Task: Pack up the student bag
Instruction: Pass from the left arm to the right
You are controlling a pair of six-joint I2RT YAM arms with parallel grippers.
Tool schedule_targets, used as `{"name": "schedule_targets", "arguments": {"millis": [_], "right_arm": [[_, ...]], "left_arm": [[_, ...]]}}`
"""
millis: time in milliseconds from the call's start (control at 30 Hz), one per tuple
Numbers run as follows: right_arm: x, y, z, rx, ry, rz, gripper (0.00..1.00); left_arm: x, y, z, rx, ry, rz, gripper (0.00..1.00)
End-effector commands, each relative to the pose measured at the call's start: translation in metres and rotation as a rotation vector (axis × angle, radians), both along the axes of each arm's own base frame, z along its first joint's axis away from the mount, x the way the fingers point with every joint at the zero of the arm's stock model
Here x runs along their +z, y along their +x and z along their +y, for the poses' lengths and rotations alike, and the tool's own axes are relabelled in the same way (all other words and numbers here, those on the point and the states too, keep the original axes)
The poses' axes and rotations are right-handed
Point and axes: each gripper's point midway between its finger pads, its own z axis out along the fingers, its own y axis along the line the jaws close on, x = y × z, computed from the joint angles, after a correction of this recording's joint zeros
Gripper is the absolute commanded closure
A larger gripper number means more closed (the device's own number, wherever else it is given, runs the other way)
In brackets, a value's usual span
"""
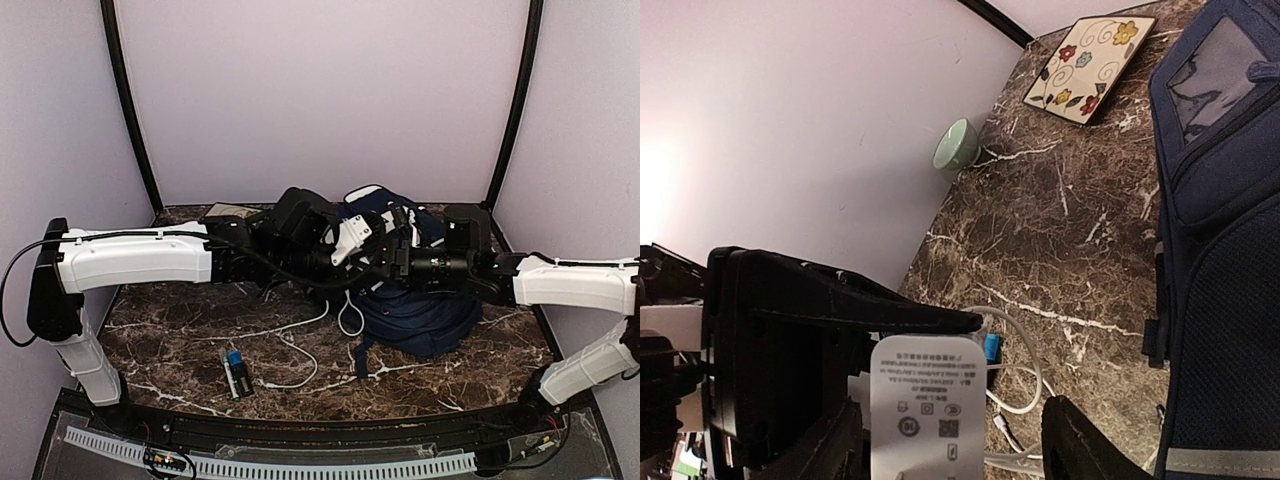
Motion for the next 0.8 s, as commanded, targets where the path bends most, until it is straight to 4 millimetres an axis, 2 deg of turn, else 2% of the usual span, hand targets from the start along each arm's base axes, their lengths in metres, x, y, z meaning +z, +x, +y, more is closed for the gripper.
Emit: {"name": "schedule_targets", "arguments": {"millis": [0,333,367,400,467,567,667,767], "right_arm": [[0.019,-0.002,0.014,0.058,0.052,-0.044,0.46],[0.021,-0.004,0.015,0.075,0.06,-0.046,0.86],[0.02,-0.004,0.014,0.073,0.06,-0.045,0.89],[0.02,-0.005,0.014,0.07,0.06,-0.046,0.92],[0.02,-0.003,0.011,0.058,0.057,-0.049,0.95],[0.018,0.0,0.004,0.033,0.047,-0.052,0.98],[0.017,0.004,-0.005,0.009,0.045,-0.052,0.99],[0.015,0.008,-0.012,-0.008,0.042,-0.051,1.0]], "left_arm": [[0.027,-0.003,-0.003,-0.011,-0.075,-0.028,0.84],[0.019,-0.001,0.003,0.006,-0.045,-0.033,0.83],[0.019,-0.002,0.003,0.004,-0.045,-0.028,0.79],[0.018,-0.004,0.003,-0.002,-0.046,-0.018,0.67],[0.019,-0.011,0.003,-0.026,-0.05,0.011,0.36],[0.022,-0.026,0.012,-0.053,-0.061,0.072,0.04],[0.016,-0.044,0.03,-0.088,-0.045,0.125,0.01],[-0.014,-0.061,0.061,-0.057,0.048,0.222,0.01]]}}
